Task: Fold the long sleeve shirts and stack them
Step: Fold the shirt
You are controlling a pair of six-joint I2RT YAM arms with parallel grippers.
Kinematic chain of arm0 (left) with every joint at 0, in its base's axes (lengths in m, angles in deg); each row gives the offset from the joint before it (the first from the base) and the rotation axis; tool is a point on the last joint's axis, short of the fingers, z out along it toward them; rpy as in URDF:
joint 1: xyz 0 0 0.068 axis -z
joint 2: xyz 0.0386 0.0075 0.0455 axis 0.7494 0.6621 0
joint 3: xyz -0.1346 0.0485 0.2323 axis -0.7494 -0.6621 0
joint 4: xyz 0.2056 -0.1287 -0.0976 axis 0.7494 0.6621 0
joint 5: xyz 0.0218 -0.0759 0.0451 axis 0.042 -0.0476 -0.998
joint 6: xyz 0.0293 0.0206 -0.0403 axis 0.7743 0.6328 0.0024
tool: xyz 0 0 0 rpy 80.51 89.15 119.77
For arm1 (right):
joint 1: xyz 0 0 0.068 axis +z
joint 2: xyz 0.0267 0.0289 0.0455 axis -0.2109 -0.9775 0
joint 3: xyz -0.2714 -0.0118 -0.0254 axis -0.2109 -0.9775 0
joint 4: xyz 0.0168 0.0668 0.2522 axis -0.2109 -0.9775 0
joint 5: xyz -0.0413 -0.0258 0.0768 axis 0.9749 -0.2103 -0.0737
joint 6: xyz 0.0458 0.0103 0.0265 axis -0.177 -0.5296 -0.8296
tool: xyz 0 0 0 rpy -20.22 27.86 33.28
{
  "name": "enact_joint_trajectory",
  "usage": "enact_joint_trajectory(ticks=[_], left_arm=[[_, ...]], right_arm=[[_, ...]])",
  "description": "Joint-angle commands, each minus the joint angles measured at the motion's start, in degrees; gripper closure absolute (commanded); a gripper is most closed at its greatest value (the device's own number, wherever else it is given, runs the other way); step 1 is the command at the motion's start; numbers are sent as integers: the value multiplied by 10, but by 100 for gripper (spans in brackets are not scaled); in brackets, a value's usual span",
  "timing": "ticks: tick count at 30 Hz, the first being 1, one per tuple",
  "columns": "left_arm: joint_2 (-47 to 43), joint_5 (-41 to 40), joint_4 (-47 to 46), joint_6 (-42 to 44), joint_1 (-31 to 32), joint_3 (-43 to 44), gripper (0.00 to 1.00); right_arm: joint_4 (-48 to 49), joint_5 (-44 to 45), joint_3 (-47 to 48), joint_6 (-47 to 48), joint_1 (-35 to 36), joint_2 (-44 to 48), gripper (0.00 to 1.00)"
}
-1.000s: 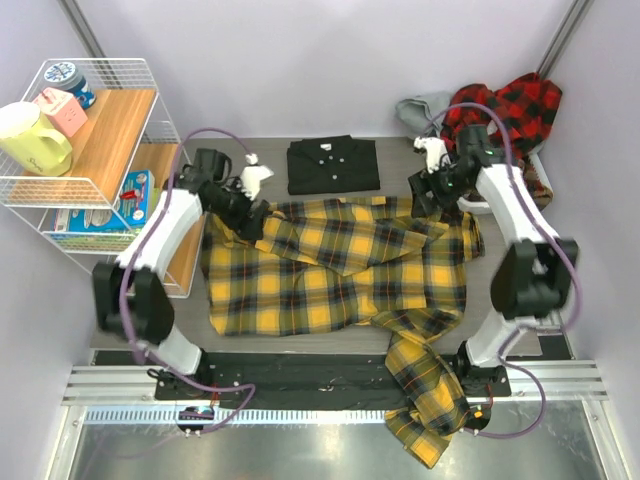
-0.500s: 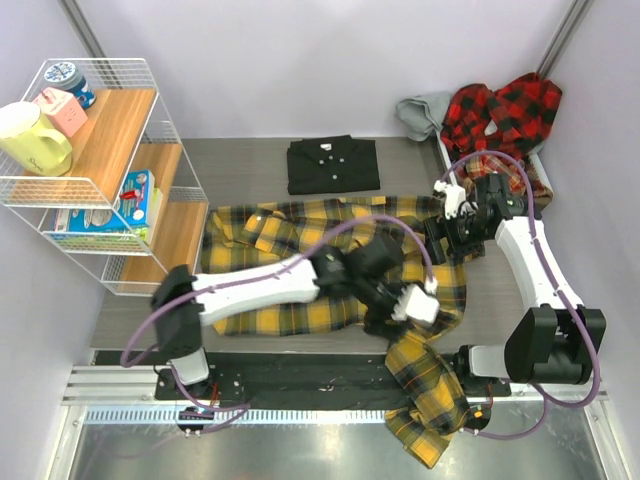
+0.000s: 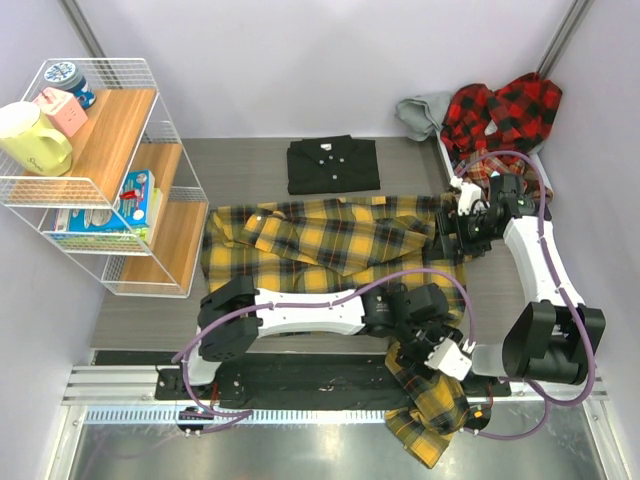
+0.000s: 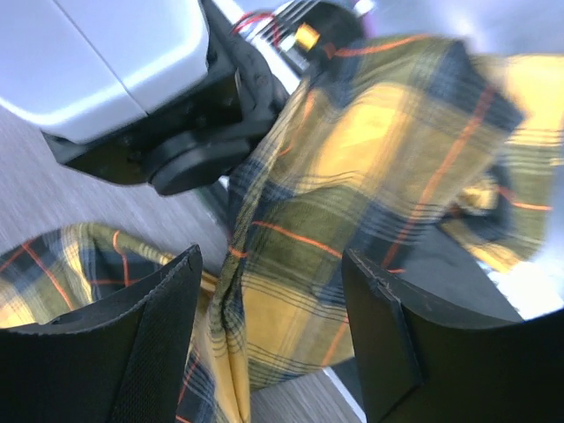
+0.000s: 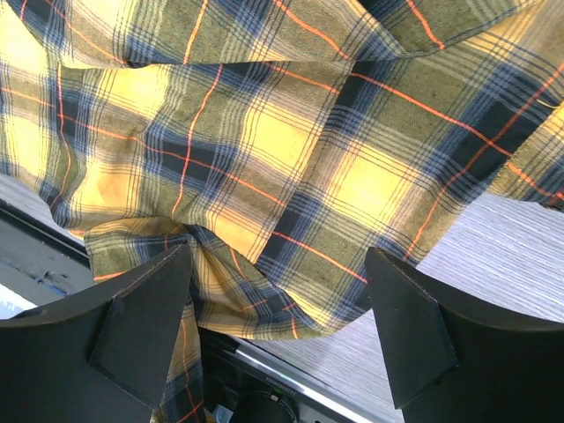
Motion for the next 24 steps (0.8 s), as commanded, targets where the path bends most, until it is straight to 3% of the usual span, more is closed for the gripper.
enact_joint_trajectory(ticks=[1, 5, 8, 9, 12, 14, 18, 20, 24], left_arm=[[0, -84, -114, 8, 12, -44, 35], [-2, -95, -146, 16, 14, -55, 35], [-4, -90, -145, 19, 16, -61, 63], [-11, -97, -144, 14, 16, -65, 83], [-84, -136, -179, -46, -8, -116, 100], [-125, -150, -195, -92, -36, -142, 100], [-185, -120, -176, -252, -187, -185, 100], [-187, -121, -177, -287, -233, -226, 98], [-179, -26, -160, -391, -341, -292, 64]], right_arm=[[5, -18, 15, -4, -2, -9, 15], [9, -22, 15, -7, -2, -20, 15], [14, -17, 18, -8, -2, -26, 15], [14, -14, 19, -7, -3, -27, 15], [10, -11, 18, 2, -5, -23, 15], [9, -8, 16, 8, -6, -24, 15], [4, -5, 28, 20, -7, -44, 15], [3, -5, 37, 26, -7, -53, 15], [-32, -8, 51, 53, -7, -71, 16]])
